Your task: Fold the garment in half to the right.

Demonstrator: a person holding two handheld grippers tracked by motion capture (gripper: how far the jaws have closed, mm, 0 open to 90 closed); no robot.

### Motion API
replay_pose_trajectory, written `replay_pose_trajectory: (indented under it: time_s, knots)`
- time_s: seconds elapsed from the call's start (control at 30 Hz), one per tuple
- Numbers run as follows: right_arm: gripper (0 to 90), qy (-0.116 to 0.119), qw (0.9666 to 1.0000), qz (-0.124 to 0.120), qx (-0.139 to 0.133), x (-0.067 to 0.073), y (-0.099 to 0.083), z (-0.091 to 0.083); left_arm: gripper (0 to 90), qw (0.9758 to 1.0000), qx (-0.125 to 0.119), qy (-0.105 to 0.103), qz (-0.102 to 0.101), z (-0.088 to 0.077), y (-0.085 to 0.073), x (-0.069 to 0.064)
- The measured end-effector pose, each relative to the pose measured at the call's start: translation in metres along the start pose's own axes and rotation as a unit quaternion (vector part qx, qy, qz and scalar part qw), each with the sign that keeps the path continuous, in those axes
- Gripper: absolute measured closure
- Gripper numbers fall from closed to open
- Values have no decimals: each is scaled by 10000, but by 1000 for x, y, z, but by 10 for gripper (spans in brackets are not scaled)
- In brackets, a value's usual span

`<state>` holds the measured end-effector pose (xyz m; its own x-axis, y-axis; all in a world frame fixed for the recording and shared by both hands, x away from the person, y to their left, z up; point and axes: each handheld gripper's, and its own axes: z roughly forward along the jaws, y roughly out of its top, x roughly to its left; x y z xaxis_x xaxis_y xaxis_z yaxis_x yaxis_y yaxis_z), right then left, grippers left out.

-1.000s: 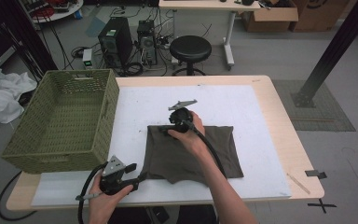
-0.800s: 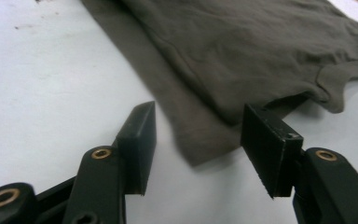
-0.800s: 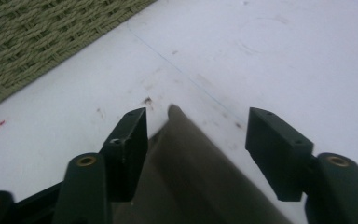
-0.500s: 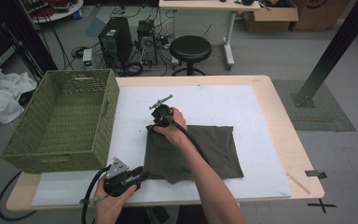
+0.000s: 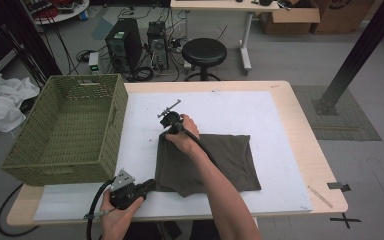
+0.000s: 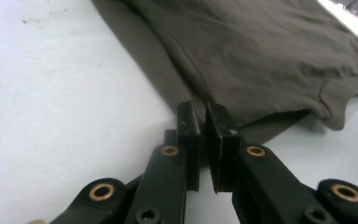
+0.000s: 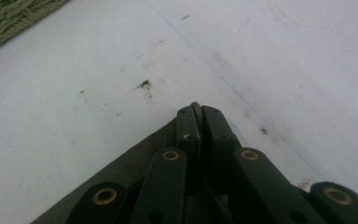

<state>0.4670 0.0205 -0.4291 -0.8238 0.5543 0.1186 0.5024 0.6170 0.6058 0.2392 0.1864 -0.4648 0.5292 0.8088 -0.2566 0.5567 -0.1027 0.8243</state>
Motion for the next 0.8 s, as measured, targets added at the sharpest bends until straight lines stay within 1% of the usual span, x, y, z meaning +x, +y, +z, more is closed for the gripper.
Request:
replay_pose_trajectory:
  time_s: [0.07, 0.1, 0.17, 0.2, 0.23, 0.27, 0.3, 0.33, 0.37, 0.43, 0.47, 0.5, 0.53, 0.57, 0.6, 0.67, 0.7, 0.77, 0.8]
  knots:
    - [875, -17, 10000, -87, -32, 3, 3, -1, 848, 10000, -88, 26, 5, -4, 0, 1]
    - [874, -4, 9999, -101, -104, 5, 5, -1, 848, 9999, -139, 49, -14, -8, 1, 3]
    - [874, 93, 9995, -74, -302, 8, 8, -1, 848, 9996, -242, 85, -75, -14, 2, 6]
    - [874, 131, 9991, -75, -403, 10, 10, -2, 848, 9996, -242, 85, -75, -14, 2, 6]
    - [872, 207, 9984, -45, -526, 12, 13, -2, 848, 9992, -352, 139, -138, -23, 3, 11]
    - [872, 279, 9978, -12, -598, 13, 15, -2, 848, 9992, -352, 139, -138, -23, 3, 11]
    - [870, 391, 9968, 47, -695, 16, 18, -2, 848, 9986, -449, 211, -177, -33, 5, 15]
    - [868, 448, 9961, 66, -756, 17, 21, -1, 848, 9986, -449, 211, -177, -33, 5, 15]
    - [867, 538, 9950, 104, -837, 20, 25, -1, 848, 9977, -579, 255, -233, -44, 7, 19]
    - [865, 692, 9927, 184, -974, 24, 30, -3, 848, 9970, -685, 278, -247, -55, 11, 20]
    - [865, 764, 9912, 202, -1061, 25, 33, -6, 848, 9969, -708, 254, -245, -58, 13, 20]
    - [864, 794, 9904, 212, -1107, 25, 34, -8, 848, 9967, -750, 207, -247, -60, 16, 19]
    - [865, 816, 9897, 219, -1153, 24, 35, -13, 847, 9967, -750, 207, -247, -60, 16, 19]
    - [864, 843, 9886, 271, -1216, 22, 34, -20, 848, 9962, -849, 57, -197, -62, 23, 12]
    - [864, 864, 9877, 321, -1263, 19, 33, -25, 847, 9959, -893, -33, -165, -60, 28, 8]
    - [863, 872, 9859, 425, -1362, 11, 28, -41, 847, 9948, -981, -265, -102, -54, 37, -4]
    - [863, 844, 9855, 446, -1404, 7, 25, -50, 847, 9940, -1016, -400, -77, -49, 42, -10]
    - [863, 683, 9865, 436, -1424, -3, 16, -68, 847, 9922, -1040, -684, -20, -35, 51, -24]
    - [862, 617, 9865, 458, -1448, -8, 10, -77, 847, 9912, -1038, -820, 2, -27, 55, -31]
